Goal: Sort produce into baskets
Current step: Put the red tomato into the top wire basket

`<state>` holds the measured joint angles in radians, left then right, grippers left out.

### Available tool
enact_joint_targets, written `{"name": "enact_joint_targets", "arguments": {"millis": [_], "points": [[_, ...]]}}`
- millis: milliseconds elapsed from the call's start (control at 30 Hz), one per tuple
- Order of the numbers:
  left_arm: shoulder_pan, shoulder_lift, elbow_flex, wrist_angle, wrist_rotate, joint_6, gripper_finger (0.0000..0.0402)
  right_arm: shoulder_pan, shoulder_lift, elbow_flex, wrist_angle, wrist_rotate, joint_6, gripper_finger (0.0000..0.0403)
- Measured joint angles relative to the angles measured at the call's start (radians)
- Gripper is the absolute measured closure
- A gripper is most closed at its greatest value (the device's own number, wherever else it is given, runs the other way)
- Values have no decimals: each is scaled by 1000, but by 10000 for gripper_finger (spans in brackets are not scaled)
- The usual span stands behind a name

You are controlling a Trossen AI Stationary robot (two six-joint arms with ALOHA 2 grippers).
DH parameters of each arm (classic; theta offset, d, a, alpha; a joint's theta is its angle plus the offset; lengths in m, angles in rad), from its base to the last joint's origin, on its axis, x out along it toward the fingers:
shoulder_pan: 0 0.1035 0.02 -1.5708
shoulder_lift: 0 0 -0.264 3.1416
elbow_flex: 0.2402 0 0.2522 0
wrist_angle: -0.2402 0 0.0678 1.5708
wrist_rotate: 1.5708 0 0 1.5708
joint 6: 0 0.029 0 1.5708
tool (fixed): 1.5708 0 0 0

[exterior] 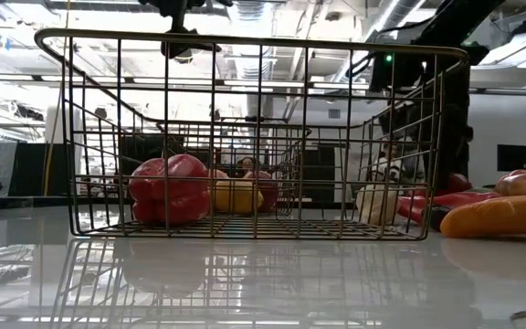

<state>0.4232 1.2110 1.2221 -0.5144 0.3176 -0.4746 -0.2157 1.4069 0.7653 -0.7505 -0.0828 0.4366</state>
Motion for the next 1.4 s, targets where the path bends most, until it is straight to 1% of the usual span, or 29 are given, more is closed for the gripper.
{"name": "enact_joint_targets", "arguments": {"millis": [133, 267, 367, 500, 567, 667, 767, 833, 933, 1067, 1200, 1267, 1400], "points": [[35, 0, 0, 2, 45, 9, 38, -2, 36, 9, -3, -13, -23, 39], [65, -1, 0, -1, 89, 12, 38, -10, 25, 45, -38, -4, -23, 60], [81, -3, 0, -2, 103, 21, 38, -36, -12, 120, -76, 37, -23, 64], [102, -3, 0, 4, 128, 22, 38, -71, -57, 242, -99, 106, -33, 59], [108, -3, 0, 14, 139, 19, 38, -63, -83, 310, -39, 137, -91, 58], [110, -3, 0, 17, 154, 18, 38, -27, -110, 387, 76, 192, -234, 60], [109, -3, 0, 17, 167, 13, 38, 11, -112, 420, 244, 230, -387, 59], [109, -3, 0, 17, 169, 6, 38, 22, -110, 422, 372, 239, -430, 54], [109, -3, 0, 17, 173, -15, 38, 24, -79, 423, 543, 240, -415, 51], [109, -23, 0, 21, 183, -43, 38, 24, -6, 423, 668, 240, -378, 50], [109, -62, 0, 22, 157, -42, 38, 25, 65, 423, 706, 239, -374, 45], [109, -85, 0, 22, 146, -42, 38, 25, 89, 422, 702, 238, -338, 38], [109, -119, 0, 19, 140, -23, 38, 7, 107, 422, 701, 180, -273, 12]]}}
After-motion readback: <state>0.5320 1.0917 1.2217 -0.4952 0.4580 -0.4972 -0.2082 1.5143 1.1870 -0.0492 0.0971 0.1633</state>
